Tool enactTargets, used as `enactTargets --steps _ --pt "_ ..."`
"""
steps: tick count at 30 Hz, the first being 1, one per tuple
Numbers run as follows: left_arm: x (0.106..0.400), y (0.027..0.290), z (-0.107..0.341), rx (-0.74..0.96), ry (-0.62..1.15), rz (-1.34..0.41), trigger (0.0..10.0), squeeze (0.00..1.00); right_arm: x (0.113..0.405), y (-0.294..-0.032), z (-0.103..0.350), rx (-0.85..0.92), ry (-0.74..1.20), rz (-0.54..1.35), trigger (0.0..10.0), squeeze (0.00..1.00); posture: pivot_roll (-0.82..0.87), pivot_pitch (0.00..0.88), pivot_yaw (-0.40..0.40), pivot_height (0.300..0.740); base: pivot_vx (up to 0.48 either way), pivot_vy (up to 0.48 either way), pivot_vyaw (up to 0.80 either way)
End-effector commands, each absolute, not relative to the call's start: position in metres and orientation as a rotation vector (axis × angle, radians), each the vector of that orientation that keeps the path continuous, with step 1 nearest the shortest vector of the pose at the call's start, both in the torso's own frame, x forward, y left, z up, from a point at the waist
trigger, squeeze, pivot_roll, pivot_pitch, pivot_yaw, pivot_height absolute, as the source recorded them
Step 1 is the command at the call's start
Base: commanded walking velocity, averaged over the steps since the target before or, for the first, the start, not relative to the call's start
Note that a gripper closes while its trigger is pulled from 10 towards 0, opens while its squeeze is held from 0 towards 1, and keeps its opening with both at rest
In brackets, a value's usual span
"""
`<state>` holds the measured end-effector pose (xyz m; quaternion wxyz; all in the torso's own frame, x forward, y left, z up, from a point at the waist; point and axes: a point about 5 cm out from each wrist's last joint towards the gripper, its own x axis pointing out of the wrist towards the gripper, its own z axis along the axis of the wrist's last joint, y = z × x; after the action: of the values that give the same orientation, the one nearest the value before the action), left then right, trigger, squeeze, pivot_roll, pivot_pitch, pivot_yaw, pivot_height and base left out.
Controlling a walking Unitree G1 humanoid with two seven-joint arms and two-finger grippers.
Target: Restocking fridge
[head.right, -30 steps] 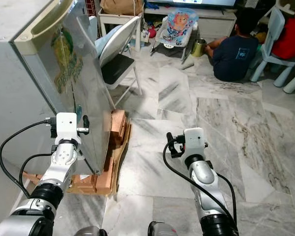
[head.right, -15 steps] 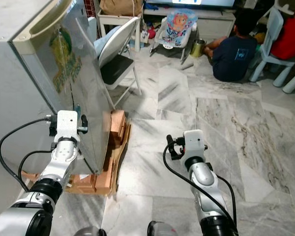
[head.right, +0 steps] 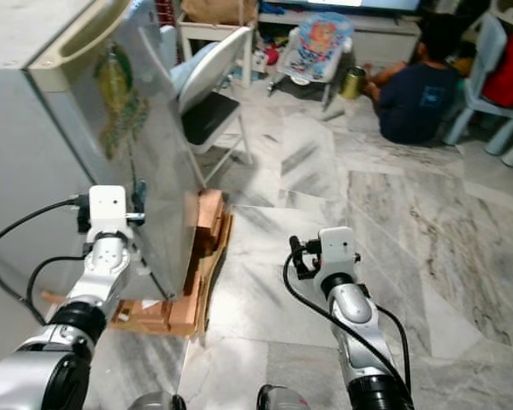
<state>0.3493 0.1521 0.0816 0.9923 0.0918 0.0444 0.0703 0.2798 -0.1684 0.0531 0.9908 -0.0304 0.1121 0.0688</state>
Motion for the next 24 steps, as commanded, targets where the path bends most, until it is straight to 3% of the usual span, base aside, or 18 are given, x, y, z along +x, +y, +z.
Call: enactTargets --steps 1,9,11,18,21,24 --pt "0.36 0.111 0.107 0.186 -0.021 -0.051 10.0 0.0 0.279 -0.165 0.049 -0.069 0.259 0.162 10.0 0.0 -0.08 0.057 -0.002 0.74 0.0 0.0 0.0" --pt "0.357 0.056 0.127 0.172 -0.103 -0.28 10.0 0.0 0.277 -0.165 0.044 -0.072 0.283 0.161 10.0 0.0 -0.09 0.054 0.003 0.74 0.0 0.0 0.0" --pt "0.352 0.025 0.14 0.141 -0.15 -0.429 10.0 0.0 0.277 -0.164 0.042 -0.068 0.294 0.164 10.0 0.0 -0.08 0.05 0.006 0.74 0.0 0.0 0.0" --pt "0.322 -0.047 0.176 -0.014 -0.243 -0.791 10.0 0.0 0.272 -0.152 0.029 -0.06 0.384 0.248 10.0 0.0 -0.07 0.039 0.008 0.74 0.0 0.0 0.0" --pt "0.325 -0.046 0.176 0.019 -0.25 -0.777 10.0 0.0 0.27 -0.146 0.025 -0.06 0.407 0.284 10.0 0.0 -0.08 0.034 0.014 0.74 0.0 0.0 0.0" --pt "0.338 -0.026 0.17 0.04 -0.23 -0.677 10.0 0.0 0.269 -0.144 0.024 -0.054 0.41 0.29 10.0 0.0 -0.08 0.033 0.019 0.74 0.0 0.0 0.0"
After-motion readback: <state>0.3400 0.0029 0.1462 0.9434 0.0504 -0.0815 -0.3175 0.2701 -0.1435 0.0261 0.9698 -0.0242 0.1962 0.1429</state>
